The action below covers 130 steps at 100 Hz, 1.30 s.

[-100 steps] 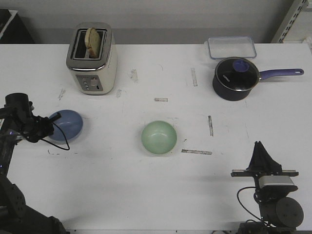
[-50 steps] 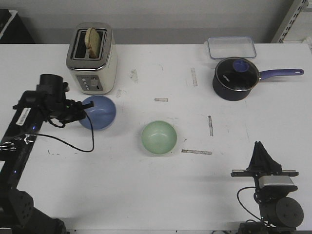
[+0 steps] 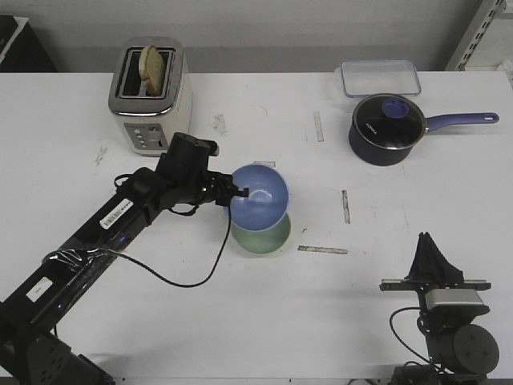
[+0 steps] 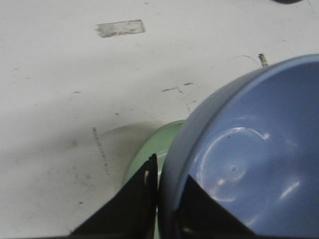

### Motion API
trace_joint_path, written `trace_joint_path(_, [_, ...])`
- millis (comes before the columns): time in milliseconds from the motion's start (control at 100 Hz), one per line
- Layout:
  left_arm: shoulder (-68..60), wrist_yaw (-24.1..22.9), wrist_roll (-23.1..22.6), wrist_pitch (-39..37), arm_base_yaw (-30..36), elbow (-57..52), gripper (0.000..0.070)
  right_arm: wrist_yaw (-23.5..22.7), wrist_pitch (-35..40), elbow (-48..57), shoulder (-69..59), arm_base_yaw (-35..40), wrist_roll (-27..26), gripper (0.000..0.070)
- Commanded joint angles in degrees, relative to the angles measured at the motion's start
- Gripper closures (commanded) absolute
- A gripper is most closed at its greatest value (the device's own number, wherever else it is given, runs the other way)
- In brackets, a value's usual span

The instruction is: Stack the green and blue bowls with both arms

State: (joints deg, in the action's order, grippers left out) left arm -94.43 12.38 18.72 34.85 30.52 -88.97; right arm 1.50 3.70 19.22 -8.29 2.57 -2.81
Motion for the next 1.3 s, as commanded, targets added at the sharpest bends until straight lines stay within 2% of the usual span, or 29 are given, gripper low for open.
trace_joint_path(0, [-1.9,0.2,0.4,-0.6,1.5,-1.4,0.0697,0.0,-0.7,-0.1,0.1,0.0,-0.2,0.0687])
trace_joint_path(270, [-7.7,0.2,0.5,1.3,3.5,-1.4,0.0685,0.0,-0.7,-0.1,0.1,0.0,-0.2,0.0687])
trace_joint_path(340, [-8.6,0.1,2.2,1.8,3.6,-1.4,0.0681,0.0,-0.7,-0.1,0.1,0.0,-0.2,0.0687])
trace_joint_path(450, [-9.1,0.1,3.5,2.6,3.6,-1.4,0.0569,0.0,-0.7,-0.1,0.1,0.0,-0.2,0.0687])
trace_joint_path(620, [-9.1,0.1,3.5,3.0,3.6,-1.4,0.0553,0.0,-0.7,-0.1,0.1,0.0,-0.2,0.0687])
trace_joint_path(770, [-8.5,0.1,3.4,4.0,3.6,-1.4,0.0408,0.0,-0.7,-0.1,0.1,0.0,-0.2,0.0687])
trace_joint_path(950, [-5.3,0.1,3.3,4.1,3.6,-1.4,0.0404,0.0,-0.7,-0.1,0.1,0.0,-0.2,0.0687])
trace_joint_path(1140, [-1.1,0.1,-0.6,4.0,3.6,-1.3,0.0405,0.0,-0.7,-0.1,0.1,0.0,-0.2,0.0687])
trace_joint_path(1290, [3.6,-0.2,-8.3,1.0,3.6,1.0,0.0409,0.0,-0.7,-0.1,0.1,0.0,-0.2,0.0687])
